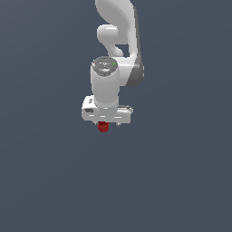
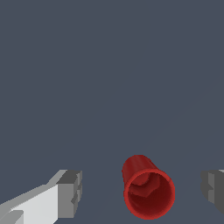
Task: Pick up the object and move it to a goal position.
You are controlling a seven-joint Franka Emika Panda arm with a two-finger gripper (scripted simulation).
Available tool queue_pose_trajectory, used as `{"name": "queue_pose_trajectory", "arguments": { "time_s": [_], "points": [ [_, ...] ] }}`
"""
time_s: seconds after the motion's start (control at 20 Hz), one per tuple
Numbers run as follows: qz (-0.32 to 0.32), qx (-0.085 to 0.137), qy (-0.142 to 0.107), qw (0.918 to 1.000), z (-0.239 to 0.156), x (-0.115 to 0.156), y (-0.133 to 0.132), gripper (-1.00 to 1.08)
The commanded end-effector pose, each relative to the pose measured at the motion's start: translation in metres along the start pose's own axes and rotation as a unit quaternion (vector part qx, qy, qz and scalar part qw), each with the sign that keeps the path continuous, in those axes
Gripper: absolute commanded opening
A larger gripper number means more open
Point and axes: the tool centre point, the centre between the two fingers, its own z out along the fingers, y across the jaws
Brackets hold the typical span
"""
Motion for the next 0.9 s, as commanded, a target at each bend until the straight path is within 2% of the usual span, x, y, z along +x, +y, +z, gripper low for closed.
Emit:
{"name": "queue_pose_trajectory", "arguments": {
  "time_s": [0.0,0.45,0.85],
  "points": [
    [0.000,0.000,0.000,1.0000,0.000,0.000,0.000,1.00],
    [0.013,0.009,0.006,0.9999,-0.006,-0.001,0.017,1.00],
    [0.007,0.009,0.006,0.9999,-0.005,-0.002,0.018,1.00]
  ]
}}
